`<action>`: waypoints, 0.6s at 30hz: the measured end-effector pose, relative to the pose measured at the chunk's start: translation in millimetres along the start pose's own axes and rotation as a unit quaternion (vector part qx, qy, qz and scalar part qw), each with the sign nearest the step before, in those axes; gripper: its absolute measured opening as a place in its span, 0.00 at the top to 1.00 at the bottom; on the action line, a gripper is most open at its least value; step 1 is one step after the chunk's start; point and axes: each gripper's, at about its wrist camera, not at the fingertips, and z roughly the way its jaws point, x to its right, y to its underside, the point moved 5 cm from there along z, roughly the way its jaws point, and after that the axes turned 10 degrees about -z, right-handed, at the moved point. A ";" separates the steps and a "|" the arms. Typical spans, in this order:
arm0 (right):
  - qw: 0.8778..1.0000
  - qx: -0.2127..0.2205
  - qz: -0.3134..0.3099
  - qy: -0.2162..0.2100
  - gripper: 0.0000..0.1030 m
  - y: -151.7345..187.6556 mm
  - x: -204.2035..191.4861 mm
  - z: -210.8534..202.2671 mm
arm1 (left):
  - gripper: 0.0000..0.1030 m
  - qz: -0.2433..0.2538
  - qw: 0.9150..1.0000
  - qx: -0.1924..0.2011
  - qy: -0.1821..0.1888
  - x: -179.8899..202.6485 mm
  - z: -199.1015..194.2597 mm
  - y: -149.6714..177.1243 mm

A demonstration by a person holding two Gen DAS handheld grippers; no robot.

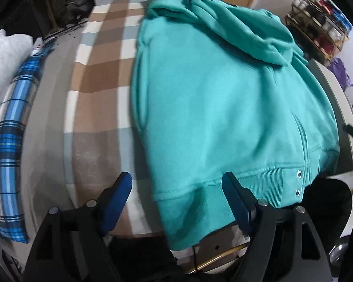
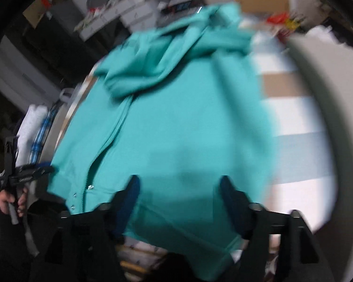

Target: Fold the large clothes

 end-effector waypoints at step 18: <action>0.973 0.014 0.092 -0.211 0.81 11.1 16.7 -6.3 | 0.61 -0.082 0.971 0.008 0.222 4.1 -0.5 -5.5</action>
